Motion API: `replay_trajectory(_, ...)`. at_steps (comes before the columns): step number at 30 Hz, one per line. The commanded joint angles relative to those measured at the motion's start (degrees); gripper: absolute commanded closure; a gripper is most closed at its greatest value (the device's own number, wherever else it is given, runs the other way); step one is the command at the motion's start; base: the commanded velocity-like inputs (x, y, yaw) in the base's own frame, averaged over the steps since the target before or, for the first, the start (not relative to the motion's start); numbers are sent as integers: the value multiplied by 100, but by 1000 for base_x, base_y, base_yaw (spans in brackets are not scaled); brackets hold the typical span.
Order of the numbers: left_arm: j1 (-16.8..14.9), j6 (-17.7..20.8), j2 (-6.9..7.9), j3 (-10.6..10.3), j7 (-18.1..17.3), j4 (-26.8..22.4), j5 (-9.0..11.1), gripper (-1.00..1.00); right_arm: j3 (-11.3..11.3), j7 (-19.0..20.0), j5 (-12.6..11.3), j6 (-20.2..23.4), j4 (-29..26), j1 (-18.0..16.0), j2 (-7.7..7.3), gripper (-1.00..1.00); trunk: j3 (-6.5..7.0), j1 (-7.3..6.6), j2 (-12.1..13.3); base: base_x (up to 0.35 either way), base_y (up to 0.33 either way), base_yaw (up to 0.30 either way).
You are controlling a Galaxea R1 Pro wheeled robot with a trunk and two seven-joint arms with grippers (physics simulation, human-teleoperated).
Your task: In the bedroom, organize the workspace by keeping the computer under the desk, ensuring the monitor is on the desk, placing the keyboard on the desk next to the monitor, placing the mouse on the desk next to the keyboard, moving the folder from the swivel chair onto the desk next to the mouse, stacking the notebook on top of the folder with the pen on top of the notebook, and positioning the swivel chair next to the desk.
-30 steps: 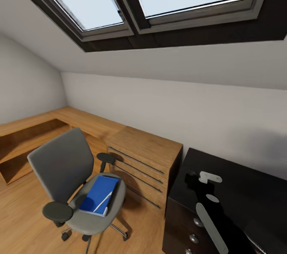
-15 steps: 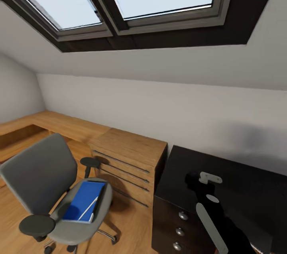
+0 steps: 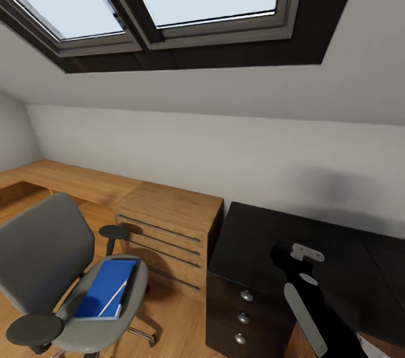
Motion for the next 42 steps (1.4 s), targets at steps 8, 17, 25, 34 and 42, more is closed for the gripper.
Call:
replay_trajectory(8, -1, -57, 4, -45, 49, 11, 54, -100, 9, -57, -46, 4, -9, -6, 4, 100, -11, 1, -11, -96, 81, -2)
replay_trajectory(17, -1, -61, -6, -65, 48, 179, 49, -100, 8, -50, -51, -2, -1, -6, 4, 100, -11, 1, -11, -3, 3, -133)
replay_trajectory(25, -1, -67, -17, -82, 40, 385, 41, -100, 2, -17, -41, -3, 7, -6, -2, 100, -11, 1, -11, 0, 0, -266)
replay_trajectory(34, -1, -747, -11, -68, 28, 1448, 30, -100, 22, 528, 10, -19, 423, -6, -20, 100, -11, 1, -11, 0, 0, -295)
replay_trajectory(42, -1, -889, -2, -85, 26, 1825, 24, -100, 49, 688, 27, -20, 520, -6, -14, 100, -11, 1, -11, 0, -137, -297)
